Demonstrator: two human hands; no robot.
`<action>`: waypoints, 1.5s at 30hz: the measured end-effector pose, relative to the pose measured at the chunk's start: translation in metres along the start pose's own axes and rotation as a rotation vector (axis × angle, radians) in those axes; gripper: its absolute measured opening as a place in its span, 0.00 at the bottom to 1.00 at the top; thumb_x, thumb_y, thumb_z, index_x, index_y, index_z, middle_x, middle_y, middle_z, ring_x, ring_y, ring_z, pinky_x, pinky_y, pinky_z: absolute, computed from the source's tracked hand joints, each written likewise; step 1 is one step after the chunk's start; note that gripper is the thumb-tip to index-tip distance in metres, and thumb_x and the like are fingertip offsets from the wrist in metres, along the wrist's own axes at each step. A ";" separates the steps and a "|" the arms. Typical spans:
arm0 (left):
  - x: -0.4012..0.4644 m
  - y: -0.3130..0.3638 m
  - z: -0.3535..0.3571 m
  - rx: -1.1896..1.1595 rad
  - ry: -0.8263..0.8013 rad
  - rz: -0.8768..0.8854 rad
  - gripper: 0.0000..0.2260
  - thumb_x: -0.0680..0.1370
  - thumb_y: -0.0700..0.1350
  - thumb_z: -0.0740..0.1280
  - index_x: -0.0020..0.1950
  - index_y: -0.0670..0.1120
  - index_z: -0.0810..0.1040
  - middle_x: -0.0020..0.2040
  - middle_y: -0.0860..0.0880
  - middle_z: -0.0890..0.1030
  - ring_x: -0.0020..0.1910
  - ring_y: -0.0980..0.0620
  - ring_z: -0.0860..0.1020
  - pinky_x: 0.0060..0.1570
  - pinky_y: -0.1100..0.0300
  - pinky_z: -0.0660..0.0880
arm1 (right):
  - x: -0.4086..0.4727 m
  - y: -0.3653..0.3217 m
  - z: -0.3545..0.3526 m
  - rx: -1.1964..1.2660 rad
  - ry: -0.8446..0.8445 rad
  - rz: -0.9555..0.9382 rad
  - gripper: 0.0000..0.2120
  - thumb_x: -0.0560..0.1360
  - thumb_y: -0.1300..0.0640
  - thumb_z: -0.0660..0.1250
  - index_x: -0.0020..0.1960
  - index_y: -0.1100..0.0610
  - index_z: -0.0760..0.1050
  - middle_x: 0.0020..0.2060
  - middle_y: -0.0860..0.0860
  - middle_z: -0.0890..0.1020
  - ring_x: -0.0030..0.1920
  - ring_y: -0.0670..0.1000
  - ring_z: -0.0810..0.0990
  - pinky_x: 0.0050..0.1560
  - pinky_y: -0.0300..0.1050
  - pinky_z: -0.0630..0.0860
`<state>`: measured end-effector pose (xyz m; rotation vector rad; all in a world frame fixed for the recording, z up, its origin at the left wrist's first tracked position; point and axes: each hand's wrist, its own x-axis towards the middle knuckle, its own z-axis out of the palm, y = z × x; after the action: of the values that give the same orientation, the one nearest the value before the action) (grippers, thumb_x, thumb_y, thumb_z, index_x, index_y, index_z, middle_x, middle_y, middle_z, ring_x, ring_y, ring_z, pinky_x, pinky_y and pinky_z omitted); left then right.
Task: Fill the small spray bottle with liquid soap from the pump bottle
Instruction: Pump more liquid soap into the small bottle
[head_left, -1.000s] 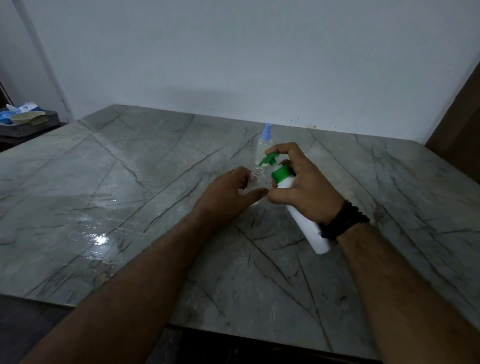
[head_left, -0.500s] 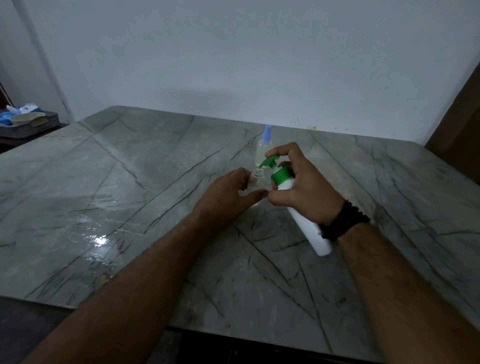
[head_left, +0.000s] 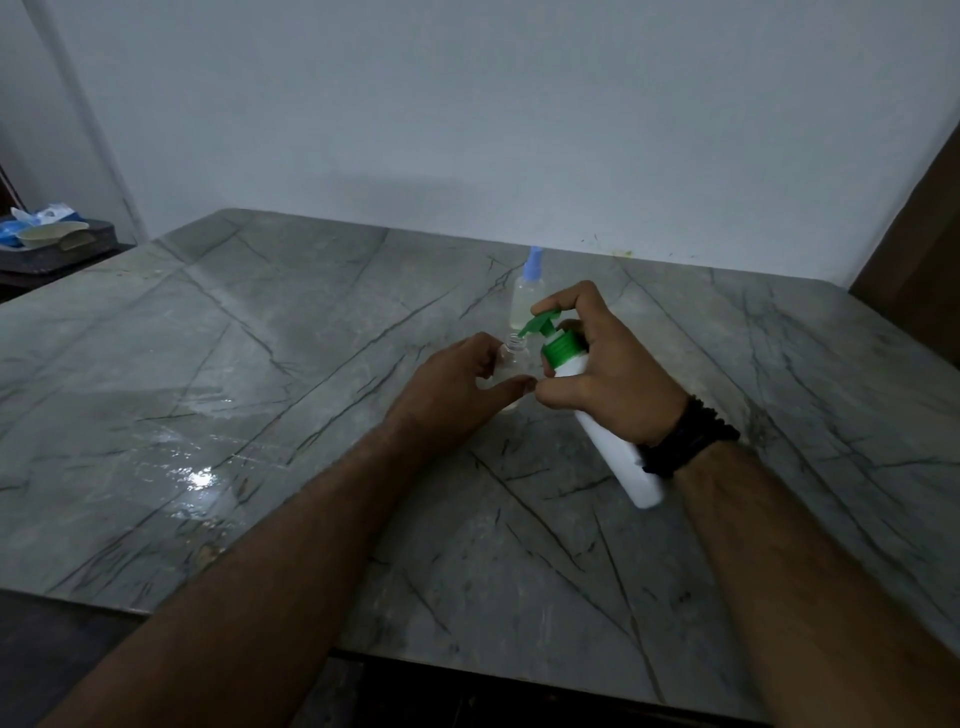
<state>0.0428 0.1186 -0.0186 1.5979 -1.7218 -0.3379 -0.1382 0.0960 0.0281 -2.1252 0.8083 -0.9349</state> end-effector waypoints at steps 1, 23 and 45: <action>0.000 0.000 0.000 0.002 -0.002 -0.005 0.20 0.73 0.60 0.69 0.59 0.50 0.75 0.55 0.51 0.80 0.50 0.55 0.77 0.50 0.58 0.75 | 0.000 0.000 -0.001 0.005 0.006 -0.001 0.31 0.66 0.68 0.75 0.64 0.54 0.67 0.43 0.48 0.78 0.40 0.48 0.79 0.42 0.43 0.77; 0.001 -0.002 0.001 -0.001 -0.015 -0.010 0.19 0.73 0.60 0.69 0.59 0.52 0.74 0.55 0.53 0.79 0.51 0.56 0.76 0.50 0.58 0.75 | 0.001 0.002 0.000 -0.019 0.011 -0.022 0.32 0.65 0.68 0.74 0.65 0.52 0.67 0.41 0.44 0.77 0.36 0.42 0.77 0.39 0.37 0.75; -0.001 0.000 0.000 -0.008 0.001 0.004 0.18 0.73 0.59 0.69 0.58 0.51 0.75 0.53 0.52 0.79 0.49 0.56 0.76 0.44 0.64 0.72 | 0.000 0.000 0.000 0.014 0.010 -0.016 0.32 0.64 0.66 0.74 0.64 0.52 0.68 0.40 0.45 0.78 0.36 0.45 0.77 0.40 0.44 0.75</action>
<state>0.0431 0.1193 -0.0185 1.5880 -1.7212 -0.3418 -0.1383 0.0961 0.0281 -2.1196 0.7888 -0.9578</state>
